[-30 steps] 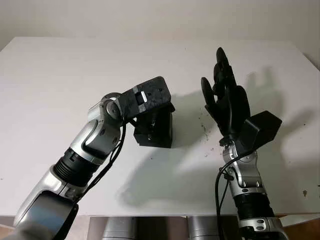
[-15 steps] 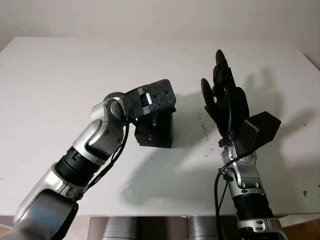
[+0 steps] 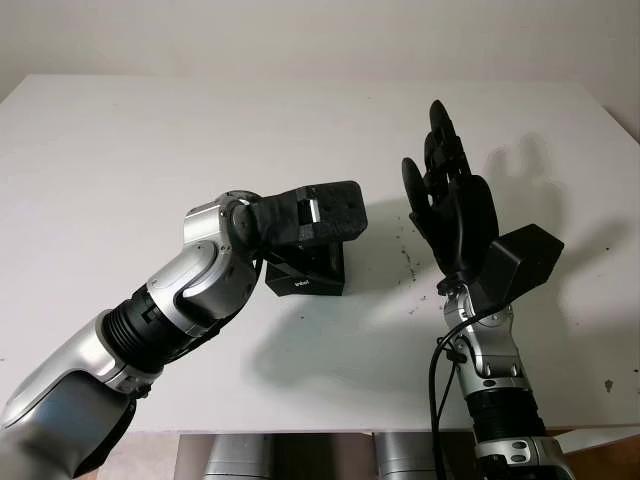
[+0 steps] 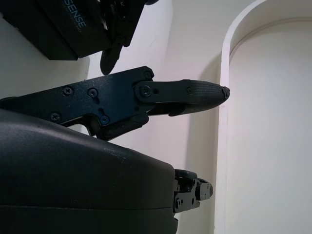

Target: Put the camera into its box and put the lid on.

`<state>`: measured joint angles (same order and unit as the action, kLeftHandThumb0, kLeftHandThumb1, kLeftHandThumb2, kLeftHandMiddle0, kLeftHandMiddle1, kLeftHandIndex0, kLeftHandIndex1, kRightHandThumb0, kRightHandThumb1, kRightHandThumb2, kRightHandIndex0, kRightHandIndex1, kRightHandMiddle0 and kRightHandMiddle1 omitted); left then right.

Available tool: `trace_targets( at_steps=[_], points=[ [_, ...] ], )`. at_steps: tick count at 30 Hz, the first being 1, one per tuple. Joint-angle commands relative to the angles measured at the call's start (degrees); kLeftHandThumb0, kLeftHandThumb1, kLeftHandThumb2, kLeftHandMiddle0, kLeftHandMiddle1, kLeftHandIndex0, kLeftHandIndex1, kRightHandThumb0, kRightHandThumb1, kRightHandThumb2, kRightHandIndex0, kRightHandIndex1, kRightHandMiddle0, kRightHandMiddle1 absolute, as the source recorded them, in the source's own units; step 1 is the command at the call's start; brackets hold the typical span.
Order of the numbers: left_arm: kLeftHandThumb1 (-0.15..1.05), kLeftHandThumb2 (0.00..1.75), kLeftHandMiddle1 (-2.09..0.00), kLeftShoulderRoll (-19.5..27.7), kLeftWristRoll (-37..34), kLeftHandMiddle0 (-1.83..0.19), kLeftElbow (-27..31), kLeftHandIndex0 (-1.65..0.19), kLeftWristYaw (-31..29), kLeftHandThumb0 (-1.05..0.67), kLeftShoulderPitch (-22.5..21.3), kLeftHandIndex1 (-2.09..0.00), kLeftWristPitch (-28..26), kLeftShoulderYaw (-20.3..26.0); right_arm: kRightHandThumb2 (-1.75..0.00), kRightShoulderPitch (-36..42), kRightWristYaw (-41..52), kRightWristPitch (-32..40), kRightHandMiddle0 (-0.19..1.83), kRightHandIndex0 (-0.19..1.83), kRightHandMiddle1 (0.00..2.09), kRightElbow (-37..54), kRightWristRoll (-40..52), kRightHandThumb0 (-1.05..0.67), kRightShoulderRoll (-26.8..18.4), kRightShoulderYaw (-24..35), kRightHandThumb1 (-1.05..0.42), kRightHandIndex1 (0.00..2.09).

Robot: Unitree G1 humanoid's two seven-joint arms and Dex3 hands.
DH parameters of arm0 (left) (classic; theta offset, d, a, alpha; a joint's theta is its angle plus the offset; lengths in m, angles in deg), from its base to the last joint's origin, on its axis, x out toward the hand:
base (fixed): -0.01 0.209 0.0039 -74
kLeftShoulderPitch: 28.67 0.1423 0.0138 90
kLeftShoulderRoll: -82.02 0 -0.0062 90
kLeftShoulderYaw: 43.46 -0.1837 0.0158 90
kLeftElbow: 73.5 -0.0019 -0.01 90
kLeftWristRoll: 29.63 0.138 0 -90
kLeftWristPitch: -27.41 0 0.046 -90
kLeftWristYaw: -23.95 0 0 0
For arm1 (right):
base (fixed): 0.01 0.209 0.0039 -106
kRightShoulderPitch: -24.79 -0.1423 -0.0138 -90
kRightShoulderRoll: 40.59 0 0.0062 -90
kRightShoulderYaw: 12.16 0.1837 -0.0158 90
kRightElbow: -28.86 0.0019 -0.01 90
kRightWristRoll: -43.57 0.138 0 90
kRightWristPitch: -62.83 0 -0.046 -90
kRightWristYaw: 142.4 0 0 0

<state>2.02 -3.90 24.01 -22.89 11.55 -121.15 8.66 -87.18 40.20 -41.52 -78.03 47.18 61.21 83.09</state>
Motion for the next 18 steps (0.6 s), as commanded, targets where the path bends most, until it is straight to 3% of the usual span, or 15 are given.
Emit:
trace_targets(
  at_steps=[1, 12, 16, 18],
  points=[
    [1.05, 0.52, 0.00, -0.69, -0.83, 0.19, 0.64, 0.19, -1.02, -0.72, 1.54, 0.00, -0.53, -1.97, -0.33, 0.17, 0.08, -0.57, 0.07, -0.07, 0.06, 1.17, -0.06, -0.69, -0.11, 0.03, -1.05, 0.06],
    [1.05, 0.50, 0.00, 0.34, -1.95, 0.19, 0.89, 0.19, -1.76, -0.75, 0.85, 0.00, 0.39, -1.83, -0.34, 0.81, -0.25, 0.55, 0.06, -0.08, 0.05, 2.59, -0.75, -0.69, -0.09, -0.44, -1.05, 0.05],
    [1.05, 0.52, 0.00, 0.87, -3.23, 0.19, 4.37, 0.19, 1.65, -0.78, 1.57, 0.00, 5.02, 3.98, -0.35, 1.20, -0.05, 0.37, 0.05, -0.08, 0.05, 2.73, -0.80, -0.68, 0.09, -0.47, -1.05, 0.05],
    [1.05, 0.47, -0.01, 0.11, -3.76, 0.18, 6.92, 0.19, 6.45, -0.78, 3.64, 0.00, 8.10, 9.01, -0.35, 1.26, -0.12, 0.39, 0.06, -0.08, 0.05, 2.83, -0.76, -0.67, 0.29, -0.49, -1.05, 0.05]
  ],
)
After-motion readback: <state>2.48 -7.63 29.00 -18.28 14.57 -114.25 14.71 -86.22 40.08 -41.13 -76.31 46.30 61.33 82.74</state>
